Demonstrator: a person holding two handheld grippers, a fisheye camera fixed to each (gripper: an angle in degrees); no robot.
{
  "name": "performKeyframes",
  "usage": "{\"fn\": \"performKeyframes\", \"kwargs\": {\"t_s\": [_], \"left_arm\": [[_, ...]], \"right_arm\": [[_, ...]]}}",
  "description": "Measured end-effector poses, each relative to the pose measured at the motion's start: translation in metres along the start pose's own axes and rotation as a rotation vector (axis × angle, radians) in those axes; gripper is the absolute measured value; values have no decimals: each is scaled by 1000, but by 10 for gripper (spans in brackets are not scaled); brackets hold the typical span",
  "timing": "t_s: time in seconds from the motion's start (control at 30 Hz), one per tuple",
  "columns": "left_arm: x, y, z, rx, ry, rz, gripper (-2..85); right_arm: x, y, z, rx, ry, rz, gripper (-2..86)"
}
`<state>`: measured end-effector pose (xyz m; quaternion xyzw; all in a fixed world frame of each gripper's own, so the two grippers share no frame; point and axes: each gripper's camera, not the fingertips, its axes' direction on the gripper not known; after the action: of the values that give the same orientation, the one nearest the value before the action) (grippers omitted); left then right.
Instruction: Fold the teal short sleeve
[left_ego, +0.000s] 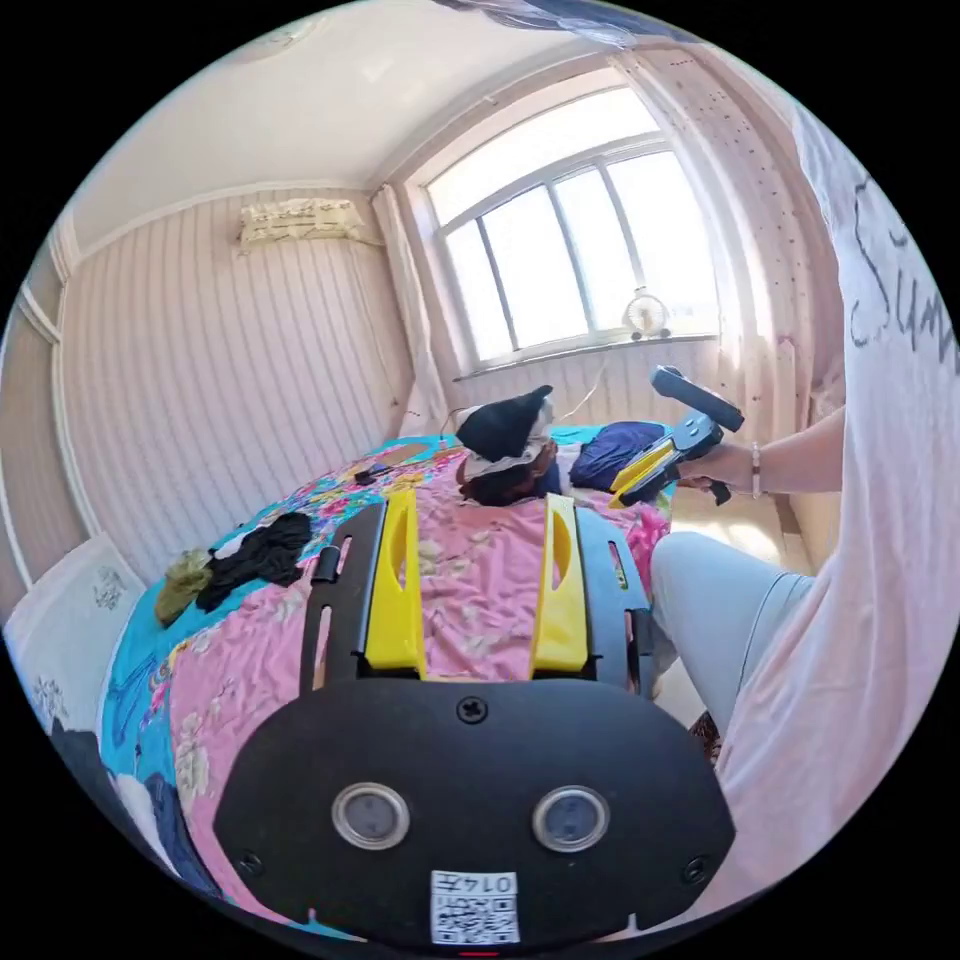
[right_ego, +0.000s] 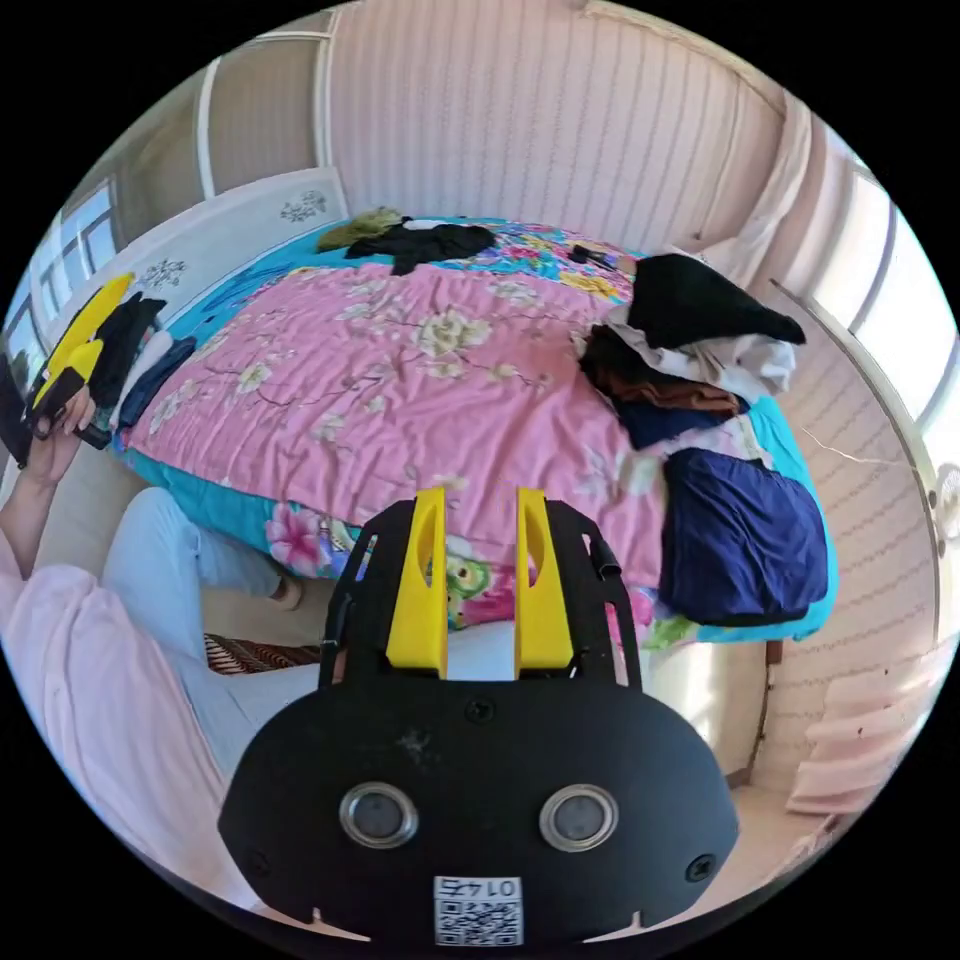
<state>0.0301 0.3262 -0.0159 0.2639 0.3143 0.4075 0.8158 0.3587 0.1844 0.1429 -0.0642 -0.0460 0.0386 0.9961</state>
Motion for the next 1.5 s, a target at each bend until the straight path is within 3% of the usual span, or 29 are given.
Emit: {"fn": "performKeyframes", "kwargs": {"t_s": [0.1,0.2,0.4,0.63,0.77,0.87,0.93,1.23,1.5], "left_arm": [[37,-41,67,28,78,169,128],[59,-70,135,16,191,206,104],[80,-111,286,-131,381,166,121],[77,-128,449,-352,517,-71,118],[79,-133,490,-379,527,-101,119],[80,-138,521,-414,510,-81,118],[76,-142,548,-430,508,-109,118],[78,-159,640,-494,537,-149,113],[39,-167,696,-583,533,-438,108]], "right_arm": [[73,25,3,-28,39,128,110],[140,42,12,-61,76,220,115],[246,66,30,-46,-8,379,123],[321,22,46,43,-17,224,110],[361,4,75,22,-21,237,101],[398,15,106,-96,8,290,83],[427,37,89,5,-50,352,28],[510,169,-1,348,-173,660,4],[555,263,-64,403,-101,776,2]]}}
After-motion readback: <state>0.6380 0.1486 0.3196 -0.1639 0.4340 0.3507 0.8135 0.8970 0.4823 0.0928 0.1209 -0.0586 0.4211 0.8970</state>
